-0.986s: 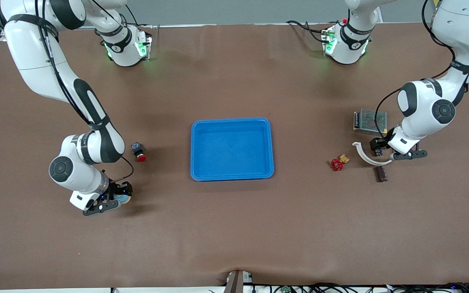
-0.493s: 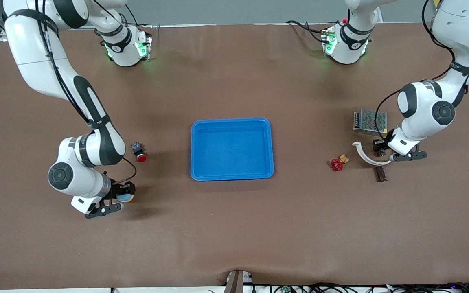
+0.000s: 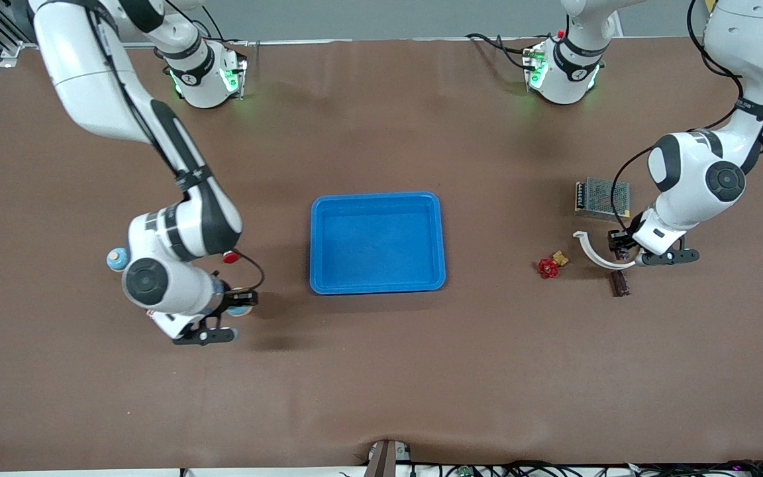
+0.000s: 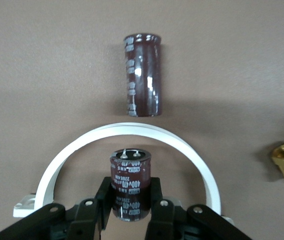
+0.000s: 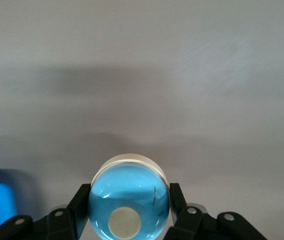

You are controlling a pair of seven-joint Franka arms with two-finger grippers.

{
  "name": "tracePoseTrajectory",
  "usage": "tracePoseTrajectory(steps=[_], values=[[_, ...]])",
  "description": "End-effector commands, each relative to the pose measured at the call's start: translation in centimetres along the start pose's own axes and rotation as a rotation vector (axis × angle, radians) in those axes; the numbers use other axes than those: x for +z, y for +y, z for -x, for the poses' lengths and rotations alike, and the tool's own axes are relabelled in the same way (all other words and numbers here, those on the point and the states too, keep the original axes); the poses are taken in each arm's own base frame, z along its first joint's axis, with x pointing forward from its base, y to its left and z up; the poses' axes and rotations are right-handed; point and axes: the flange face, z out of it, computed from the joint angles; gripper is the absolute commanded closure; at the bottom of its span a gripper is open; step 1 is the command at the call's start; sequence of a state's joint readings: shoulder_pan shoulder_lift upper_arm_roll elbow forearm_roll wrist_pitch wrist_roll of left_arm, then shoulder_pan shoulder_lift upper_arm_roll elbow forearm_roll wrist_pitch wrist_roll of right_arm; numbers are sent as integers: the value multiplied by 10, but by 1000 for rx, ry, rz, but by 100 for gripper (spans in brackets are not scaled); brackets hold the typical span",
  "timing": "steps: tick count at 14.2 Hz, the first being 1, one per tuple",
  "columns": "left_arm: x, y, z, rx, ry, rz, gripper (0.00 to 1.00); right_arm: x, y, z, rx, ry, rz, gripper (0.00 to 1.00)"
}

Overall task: Place electrolytic capacitor and blue bell in tray
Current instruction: 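Carry the blue bell and brown capacitor over the blue tray with both grippers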

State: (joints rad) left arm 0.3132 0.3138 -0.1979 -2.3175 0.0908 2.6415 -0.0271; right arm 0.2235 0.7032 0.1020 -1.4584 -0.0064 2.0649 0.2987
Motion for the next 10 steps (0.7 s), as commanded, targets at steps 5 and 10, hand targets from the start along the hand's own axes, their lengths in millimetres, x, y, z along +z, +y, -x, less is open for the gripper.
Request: tracePoseTrajectory(steps=[5, 10], values=[[-56, 68, -13, -106, -41, -1, 100, -21, -157, 76, 171, 21, 21, 68], [-69, 133, -14, -235, -41, 23, 100, -17, -212, 122, 207, 20, 34, 68]])
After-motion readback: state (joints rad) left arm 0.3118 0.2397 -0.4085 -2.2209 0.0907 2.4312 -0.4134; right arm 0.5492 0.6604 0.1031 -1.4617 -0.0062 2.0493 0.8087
